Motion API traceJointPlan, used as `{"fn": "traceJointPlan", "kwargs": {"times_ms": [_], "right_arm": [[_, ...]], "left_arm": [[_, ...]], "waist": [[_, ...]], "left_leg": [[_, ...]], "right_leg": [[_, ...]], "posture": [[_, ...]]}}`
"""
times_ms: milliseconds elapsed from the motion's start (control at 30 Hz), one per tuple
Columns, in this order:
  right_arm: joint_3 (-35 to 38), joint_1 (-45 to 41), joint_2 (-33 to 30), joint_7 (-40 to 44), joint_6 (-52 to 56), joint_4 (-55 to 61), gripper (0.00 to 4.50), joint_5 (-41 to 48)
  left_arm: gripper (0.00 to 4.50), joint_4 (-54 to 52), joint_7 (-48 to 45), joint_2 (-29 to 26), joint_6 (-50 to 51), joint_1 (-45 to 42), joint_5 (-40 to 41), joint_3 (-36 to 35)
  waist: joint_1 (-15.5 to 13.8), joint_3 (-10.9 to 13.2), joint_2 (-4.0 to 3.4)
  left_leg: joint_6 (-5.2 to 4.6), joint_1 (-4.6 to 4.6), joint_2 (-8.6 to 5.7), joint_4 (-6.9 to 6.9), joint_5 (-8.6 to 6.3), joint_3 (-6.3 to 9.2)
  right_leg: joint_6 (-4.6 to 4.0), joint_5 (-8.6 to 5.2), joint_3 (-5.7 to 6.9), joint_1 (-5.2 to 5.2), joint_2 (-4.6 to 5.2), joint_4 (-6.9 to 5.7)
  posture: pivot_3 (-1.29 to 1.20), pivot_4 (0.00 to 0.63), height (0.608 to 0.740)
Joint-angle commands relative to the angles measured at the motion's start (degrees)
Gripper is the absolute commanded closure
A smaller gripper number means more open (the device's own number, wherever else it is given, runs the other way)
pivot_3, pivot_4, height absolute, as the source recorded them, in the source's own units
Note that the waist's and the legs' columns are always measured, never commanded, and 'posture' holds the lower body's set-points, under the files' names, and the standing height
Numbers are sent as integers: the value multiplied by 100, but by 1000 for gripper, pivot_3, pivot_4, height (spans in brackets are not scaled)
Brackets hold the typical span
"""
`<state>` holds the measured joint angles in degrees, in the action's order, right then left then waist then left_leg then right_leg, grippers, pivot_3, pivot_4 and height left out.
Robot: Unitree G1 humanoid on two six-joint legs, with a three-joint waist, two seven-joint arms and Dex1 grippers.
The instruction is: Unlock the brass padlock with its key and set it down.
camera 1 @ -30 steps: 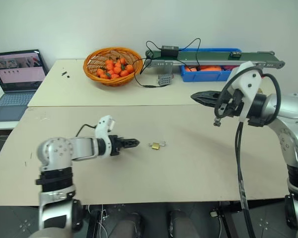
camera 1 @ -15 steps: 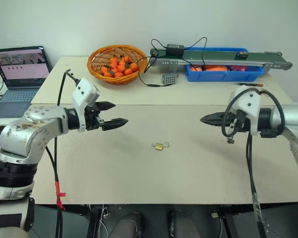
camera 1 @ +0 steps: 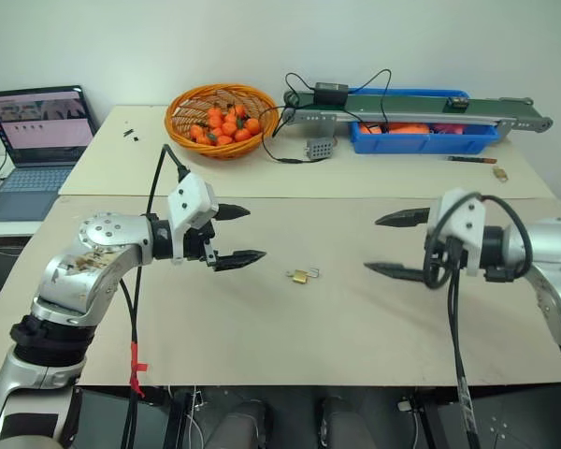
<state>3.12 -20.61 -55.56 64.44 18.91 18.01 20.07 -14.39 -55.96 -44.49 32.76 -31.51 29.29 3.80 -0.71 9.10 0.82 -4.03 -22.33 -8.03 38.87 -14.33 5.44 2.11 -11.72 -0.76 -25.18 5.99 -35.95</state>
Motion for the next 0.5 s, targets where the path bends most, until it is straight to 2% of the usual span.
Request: {"fn": "traceJointPlan", "kwargs": {"times_ms": [33,500], "right_arm": [[151,-147,-64,17,-74,22,64,26],[91,-459,66,-108,145,-436,64,31]], "left_arm": [[0,69,-74,-32,-197,-136,-226,-18],[0,382,-102,87,-28,-321,-304,-144]], "waist": [[3,0,0],[-7,0,0]], "left_leg": [[1,0,-1,1,0,-2],[-12,1,0,-1,7,-2]], "right_leg": [[1,1,0,0,1,-1],[1,1,-1,-2,-1,-3]], "posture": [[0,150,740],[0,150,740]]}}
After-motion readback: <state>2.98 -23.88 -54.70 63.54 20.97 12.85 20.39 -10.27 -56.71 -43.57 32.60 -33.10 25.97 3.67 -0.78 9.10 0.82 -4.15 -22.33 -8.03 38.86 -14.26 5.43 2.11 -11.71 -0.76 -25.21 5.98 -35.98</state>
